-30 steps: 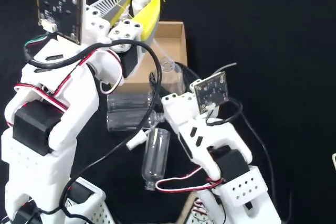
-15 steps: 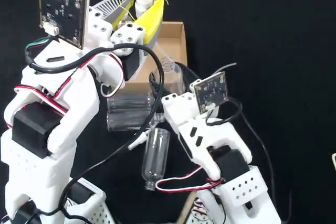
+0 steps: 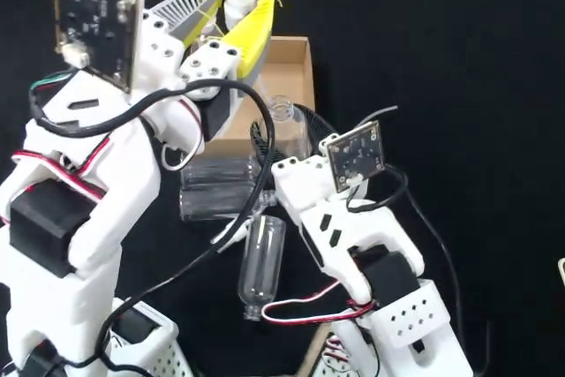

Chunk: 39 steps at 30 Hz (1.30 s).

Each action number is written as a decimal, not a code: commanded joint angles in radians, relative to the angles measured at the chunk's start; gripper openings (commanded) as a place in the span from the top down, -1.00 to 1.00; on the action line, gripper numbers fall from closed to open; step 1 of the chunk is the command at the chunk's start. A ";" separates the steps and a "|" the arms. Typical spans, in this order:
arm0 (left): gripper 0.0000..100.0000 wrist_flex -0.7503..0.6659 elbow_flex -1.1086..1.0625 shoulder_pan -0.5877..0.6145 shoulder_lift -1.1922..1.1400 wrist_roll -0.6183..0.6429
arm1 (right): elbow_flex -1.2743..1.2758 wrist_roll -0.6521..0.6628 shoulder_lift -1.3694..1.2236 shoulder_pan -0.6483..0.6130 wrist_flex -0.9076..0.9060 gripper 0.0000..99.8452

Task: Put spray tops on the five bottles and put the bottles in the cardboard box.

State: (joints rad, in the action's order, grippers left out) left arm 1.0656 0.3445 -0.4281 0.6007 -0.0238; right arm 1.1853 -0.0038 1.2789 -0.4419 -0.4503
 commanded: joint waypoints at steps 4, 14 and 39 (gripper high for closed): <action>0.94 0.005 0.013 -0.021 0.000 -0.009 | -0.016 0.002 0.022 -0.005 0.031 0.98; 0.94 -0.109 -0.097 -0.140 -0.003 -0.018 | -0.016 0.002 0.022 -0.008 0.029 0.98; 0.94 -0.018 0.016 -0.035 -0.002 -0.012 | -0.016 0.002 0.022 -0.005 0.031 0.98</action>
State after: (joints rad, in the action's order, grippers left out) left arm 1.0257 0.3245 -0.4741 0.5961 -0.0376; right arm 1.1853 -0.0038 1.2789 -0.4419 -0.4503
